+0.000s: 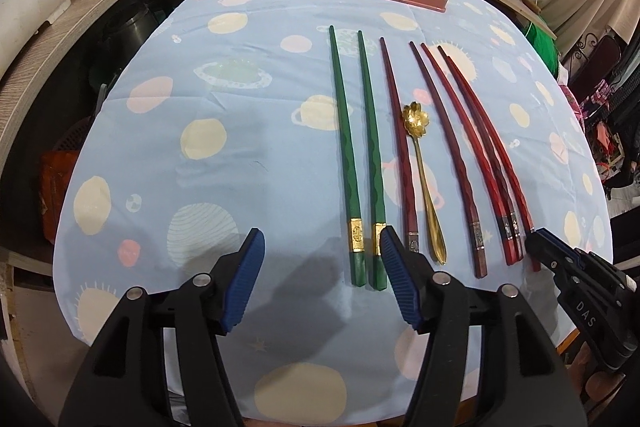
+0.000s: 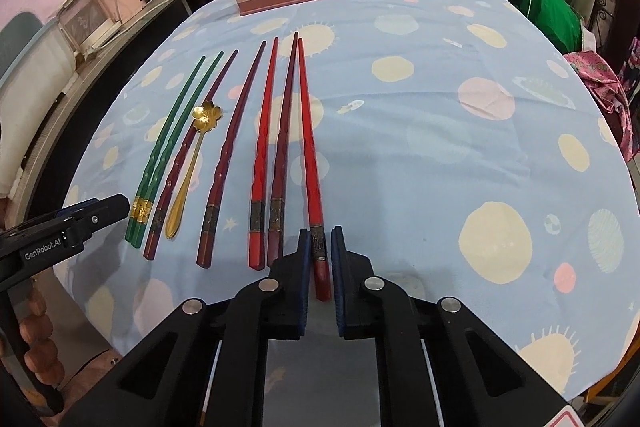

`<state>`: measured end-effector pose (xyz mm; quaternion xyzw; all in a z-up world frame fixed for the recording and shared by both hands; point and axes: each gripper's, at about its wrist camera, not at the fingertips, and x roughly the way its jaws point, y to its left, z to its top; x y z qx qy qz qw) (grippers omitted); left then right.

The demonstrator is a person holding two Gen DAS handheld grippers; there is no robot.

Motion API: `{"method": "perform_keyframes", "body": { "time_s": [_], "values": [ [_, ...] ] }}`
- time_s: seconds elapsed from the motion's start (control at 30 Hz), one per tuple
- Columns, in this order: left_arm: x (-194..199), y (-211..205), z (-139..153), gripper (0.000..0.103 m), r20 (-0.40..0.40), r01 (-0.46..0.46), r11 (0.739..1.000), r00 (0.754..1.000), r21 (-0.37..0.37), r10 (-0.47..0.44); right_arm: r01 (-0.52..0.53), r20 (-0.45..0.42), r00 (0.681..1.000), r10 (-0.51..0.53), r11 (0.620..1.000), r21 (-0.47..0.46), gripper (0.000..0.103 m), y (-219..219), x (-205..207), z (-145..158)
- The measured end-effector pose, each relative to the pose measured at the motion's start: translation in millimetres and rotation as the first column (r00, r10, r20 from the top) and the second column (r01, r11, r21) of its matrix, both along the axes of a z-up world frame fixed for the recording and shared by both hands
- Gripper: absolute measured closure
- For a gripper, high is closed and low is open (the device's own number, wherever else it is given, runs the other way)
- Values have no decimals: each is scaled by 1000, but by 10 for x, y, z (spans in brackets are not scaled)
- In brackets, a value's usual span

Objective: Organize utensils
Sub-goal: 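Grasp a green chopstick with the left tool while the right tool grasps a red chopstick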

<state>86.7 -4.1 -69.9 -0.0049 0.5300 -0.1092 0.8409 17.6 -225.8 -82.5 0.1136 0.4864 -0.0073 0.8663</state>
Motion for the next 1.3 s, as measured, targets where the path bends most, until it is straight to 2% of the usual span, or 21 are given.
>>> {"method": "perform_keyframes", "body": {
  "time_s": [0.37, 0.7, 0.8, 1.1, 1.3],
  "values": [
    [22, 1, -102, 46, -15, -11, 1000, 1000, 20, 11, 0, 1, 1000, 0, 1000, 4, 95, -6, -3, -2],
    [10, -29, -120, 48, 7, -5, 998, 1000, 56, 5, 0, 1, 1000, 0, 1000, 4, 95, -8, -3, -3],
    [9, -19, -115, 55, 11, -8, 998, 1000, 62, 8, 0, 1, 1000, 0, 1000, 3, 95, -4, -2, -3],
    [3, -20, -107, 94, 16, 8, 997, 1000, 71, -9, -4, -2, 1000, 4, 1000, 0, 95, -11, -9, 1],
    [11, -19, -103, 95, 10, 10, 998, 1000, 60, -11, -5, 0, 1000, 5, 1000, 2, 95, -14, -10, 8]
  ]
}}
